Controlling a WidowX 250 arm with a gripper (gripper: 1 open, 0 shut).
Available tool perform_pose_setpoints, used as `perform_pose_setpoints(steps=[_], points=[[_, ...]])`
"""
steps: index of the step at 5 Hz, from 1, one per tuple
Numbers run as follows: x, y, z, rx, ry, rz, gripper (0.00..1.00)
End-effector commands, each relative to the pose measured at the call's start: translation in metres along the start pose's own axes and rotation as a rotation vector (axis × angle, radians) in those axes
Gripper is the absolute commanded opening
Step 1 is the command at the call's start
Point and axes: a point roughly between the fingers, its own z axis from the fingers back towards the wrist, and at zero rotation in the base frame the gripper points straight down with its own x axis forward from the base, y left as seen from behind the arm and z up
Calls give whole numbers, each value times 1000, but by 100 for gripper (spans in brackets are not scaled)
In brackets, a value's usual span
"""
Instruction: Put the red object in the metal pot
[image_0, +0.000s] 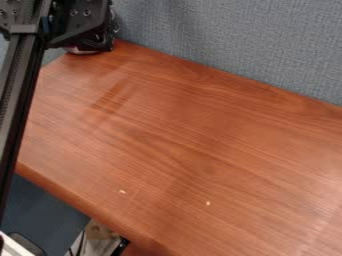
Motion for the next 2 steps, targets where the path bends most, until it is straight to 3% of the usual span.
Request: perform_pose_setpoints(steps=[1, 2], points=[[42, 57, 29, 3, 25, -85, 100], [49, 59, 39, -6, 17, -174, 0]])
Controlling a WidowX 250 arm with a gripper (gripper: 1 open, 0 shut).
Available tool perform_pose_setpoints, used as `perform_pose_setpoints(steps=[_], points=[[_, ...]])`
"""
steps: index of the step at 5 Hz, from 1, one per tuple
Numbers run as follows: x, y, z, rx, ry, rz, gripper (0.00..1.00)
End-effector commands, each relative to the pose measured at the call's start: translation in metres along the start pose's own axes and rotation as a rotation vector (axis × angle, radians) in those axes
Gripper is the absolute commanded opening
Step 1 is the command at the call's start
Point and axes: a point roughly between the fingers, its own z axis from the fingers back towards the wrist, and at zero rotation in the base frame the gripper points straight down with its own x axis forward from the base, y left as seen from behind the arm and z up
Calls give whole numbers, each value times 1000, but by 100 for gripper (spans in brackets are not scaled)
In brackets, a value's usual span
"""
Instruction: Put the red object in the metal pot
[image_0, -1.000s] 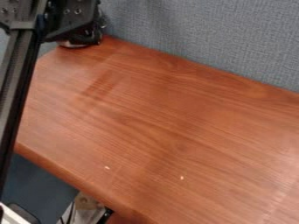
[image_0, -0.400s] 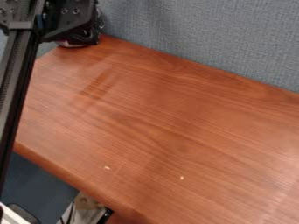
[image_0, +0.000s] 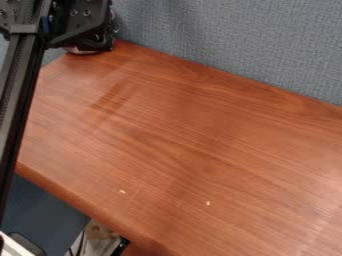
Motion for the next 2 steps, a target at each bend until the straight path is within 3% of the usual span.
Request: perform_pose_setpoints(steps=[1, 2], points=[[56, 62, 50, -16, 11, -263, 100], [55, 49, 43, -19, 61, -188, 0]])
